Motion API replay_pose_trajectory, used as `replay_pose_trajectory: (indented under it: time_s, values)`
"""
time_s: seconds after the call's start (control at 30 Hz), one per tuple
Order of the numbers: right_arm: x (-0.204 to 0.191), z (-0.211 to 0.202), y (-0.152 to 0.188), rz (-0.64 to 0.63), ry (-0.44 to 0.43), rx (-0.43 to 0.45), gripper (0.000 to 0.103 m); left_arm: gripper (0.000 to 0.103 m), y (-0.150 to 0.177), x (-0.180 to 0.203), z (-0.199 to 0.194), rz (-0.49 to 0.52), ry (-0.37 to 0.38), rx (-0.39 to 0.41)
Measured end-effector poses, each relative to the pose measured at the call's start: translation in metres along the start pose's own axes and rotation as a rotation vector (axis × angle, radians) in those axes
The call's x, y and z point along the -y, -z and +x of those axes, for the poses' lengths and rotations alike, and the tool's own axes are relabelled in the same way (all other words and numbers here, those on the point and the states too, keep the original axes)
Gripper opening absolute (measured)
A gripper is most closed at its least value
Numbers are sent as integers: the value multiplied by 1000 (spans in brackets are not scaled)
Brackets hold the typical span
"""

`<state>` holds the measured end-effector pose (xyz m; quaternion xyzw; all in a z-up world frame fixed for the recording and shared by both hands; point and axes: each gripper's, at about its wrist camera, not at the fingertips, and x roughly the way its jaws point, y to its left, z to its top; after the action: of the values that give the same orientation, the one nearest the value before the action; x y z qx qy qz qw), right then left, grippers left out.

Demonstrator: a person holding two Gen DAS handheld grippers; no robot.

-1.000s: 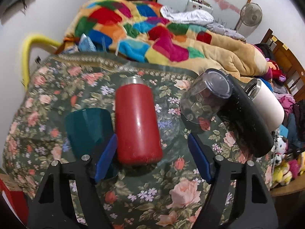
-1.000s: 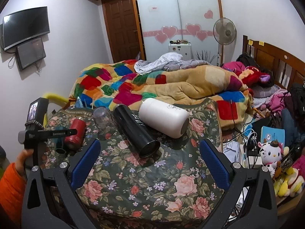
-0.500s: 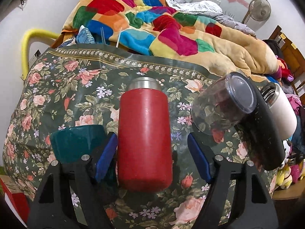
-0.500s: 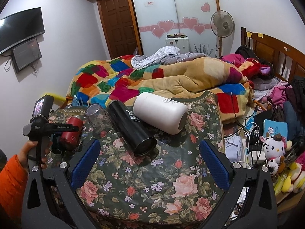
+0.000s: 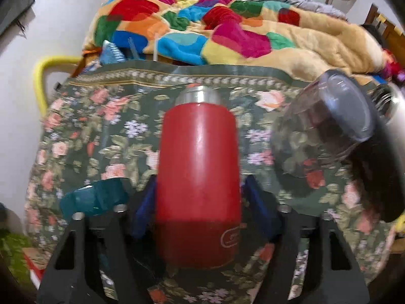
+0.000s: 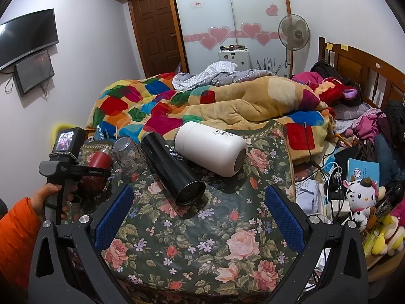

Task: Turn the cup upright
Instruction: 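Close the left gripper on the red thermos and lift it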

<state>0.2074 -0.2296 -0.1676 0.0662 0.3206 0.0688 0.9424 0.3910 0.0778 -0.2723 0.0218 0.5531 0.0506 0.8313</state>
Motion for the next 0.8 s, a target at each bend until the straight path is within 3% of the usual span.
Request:
replay_pose_trajectory:
  time_s: [0.4, 0.8]
  values:
    - [-3, -14, -2, -6, 3, 28, 103, 61, 24, 8, -30, -7, 90, 45]
    - [-20, -38, 3, -52, -19, 66, 103, 61, 84, 47, -112, 115, 189, 145]
